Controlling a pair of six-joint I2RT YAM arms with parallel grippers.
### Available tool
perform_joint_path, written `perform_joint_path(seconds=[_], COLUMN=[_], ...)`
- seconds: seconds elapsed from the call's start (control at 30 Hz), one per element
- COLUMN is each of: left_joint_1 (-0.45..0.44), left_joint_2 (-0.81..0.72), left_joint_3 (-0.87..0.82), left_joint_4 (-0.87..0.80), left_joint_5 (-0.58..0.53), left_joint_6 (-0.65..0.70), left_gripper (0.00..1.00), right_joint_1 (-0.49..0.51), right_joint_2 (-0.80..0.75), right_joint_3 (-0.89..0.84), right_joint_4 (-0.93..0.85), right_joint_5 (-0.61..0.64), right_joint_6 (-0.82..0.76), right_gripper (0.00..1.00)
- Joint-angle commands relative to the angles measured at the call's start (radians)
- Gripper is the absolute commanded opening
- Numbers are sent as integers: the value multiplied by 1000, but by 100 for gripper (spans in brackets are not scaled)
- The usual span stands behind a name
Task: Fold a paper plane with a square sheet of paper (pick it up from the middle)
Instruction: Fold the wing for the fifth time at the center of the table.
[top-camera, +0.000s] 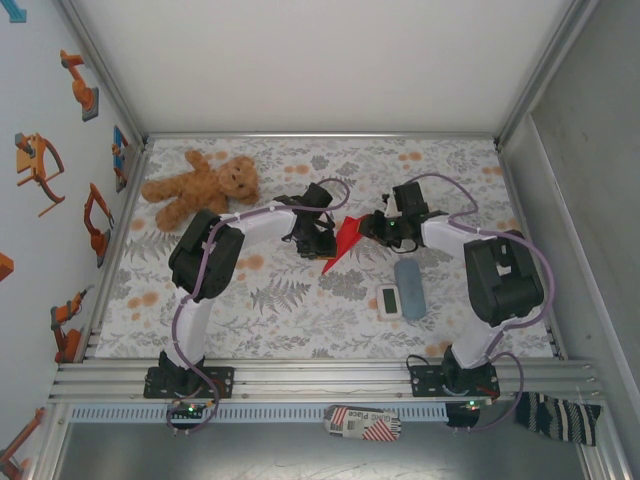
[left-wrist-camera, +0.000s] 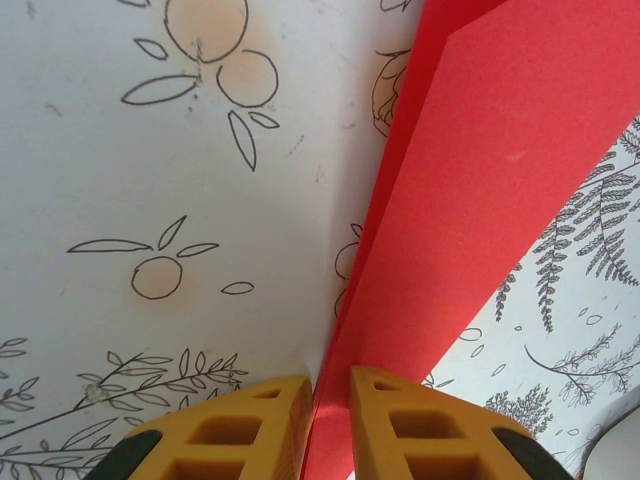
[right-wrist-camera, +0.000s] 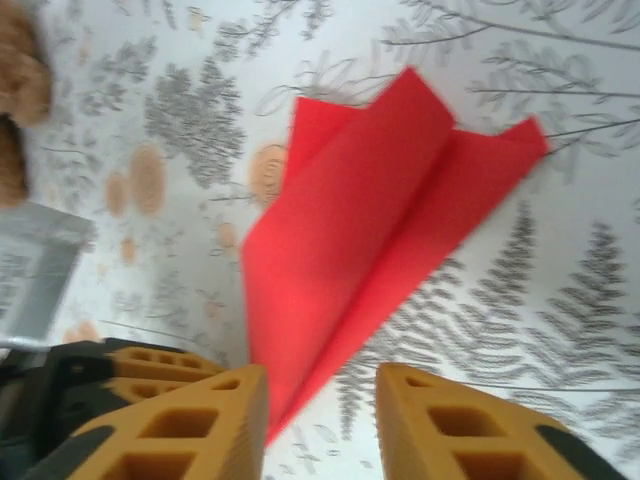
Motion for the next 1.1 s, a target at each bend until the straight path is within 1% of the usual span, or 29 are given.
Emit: perform_joint_path(seconds=[0.0,0.1,0.23,0.43,0.67,0.87,1.07], left_joint_1=[-9,-10,-9,-9,-7,-8,-7], left_joint_2=[142,145,147,147,149,148,150], left_joint_3=[-75,-72,-73,-73,-69,-74,-75], left_joint_4=[-106,-106,-105,-106,-106,-105,-106], left_joint_5=[-147,-146,-145,-143,-141,-143,-143], left_joint_6=[20,20,18,17,17,17,16], left_gripper=[22,22,22,21,21,21,21], right_joint_1=[23,52,75,105,109,109,109], right_joint_2=[13,40,93,155,202,197,200], right_joint_3=[-21,-4,38,100,132,125,127], right_joint_4=[74,72,53,4,-36,-64,-75], right_joint_5=[-84,-86,-80,-73,-25,44,61], right_joint_6=[-20,-32,-33,-49,-43,-38,-37], right_gripper=[23,16,10,8,7,6,6])
